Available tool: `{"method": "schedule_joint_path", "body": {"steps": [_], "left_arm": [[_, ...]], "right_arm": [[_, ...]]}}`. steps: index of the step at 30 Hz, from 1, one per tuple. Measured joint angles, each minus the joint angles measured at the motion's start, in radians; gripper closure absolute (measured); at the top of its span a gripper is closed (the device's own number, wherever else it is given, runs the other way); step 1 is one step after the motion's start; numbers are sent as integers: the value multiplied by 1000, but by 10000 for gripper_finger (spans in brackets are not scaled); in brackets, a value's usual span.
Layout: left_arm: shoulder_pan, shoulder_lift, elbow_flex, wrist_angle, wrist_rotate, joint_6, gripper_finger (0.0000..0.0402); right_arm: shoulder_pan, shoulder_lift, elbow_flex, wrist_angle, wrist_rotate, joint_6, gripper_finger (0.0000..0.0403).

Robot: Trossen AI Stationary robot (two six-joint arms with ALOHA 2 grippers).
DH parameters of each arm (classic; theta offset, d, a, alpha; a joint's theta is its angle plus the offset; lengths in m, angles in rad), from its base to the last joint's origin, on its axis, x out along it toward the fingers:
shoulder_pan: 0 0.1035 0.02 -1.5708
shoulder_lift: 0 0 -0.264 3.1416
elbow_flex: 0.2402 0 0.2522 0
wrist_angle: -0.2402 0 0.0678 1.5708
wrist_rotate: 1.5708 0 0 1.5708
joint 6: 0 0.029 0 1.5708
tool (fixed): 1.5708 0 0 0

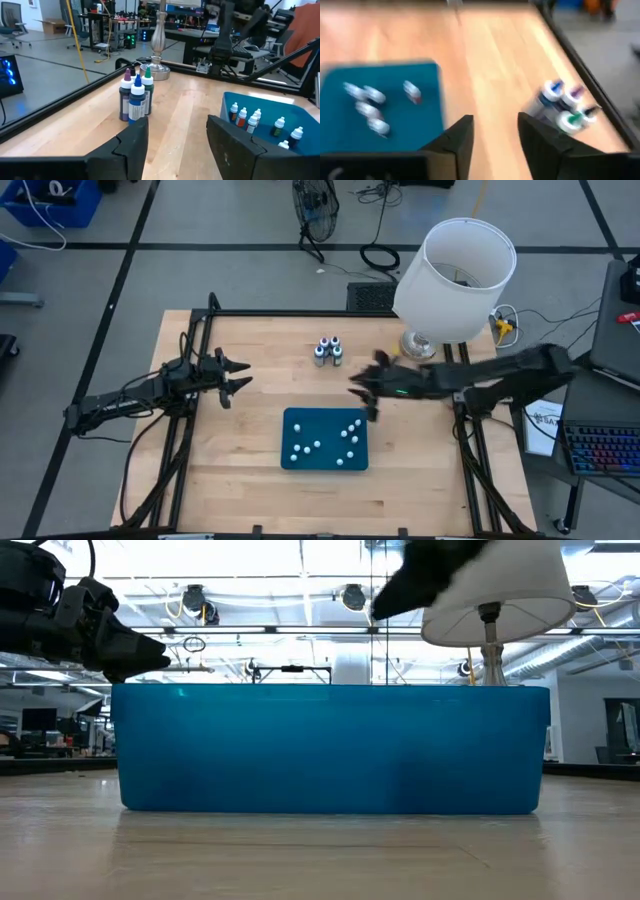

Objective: Pick & Place food coloring
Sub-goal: Put the green food coloring bottle into the bin

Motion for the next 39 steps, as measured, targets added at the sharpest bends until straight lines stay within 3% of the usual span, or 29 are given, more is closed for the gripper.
{"method": "schedule_joint_path", "body": {"steps": [5, 10, 17, 29, 39], "left_arm": [[0, 0, 0, 1, 0, 0, 193], [0, 0, 0, 2, 0, 0, 197], [0, 0, 0, 2, 0, -1, 208], [0, 0, 0, 3, 0, -1, 195], [0, 0, 0, 3, 0, -1, 202]], "right_arm": [[-129, 341, 492, -470, -18, 30, 205], [-237, 502, 720, -652, -28, 46, 163], [-364, 583, 716, -637, -155, 88, 153], [-416, 706, 707, -595, -161, 86, 154], [-416, 729, 710, -592, -150, 84, 160]]}}
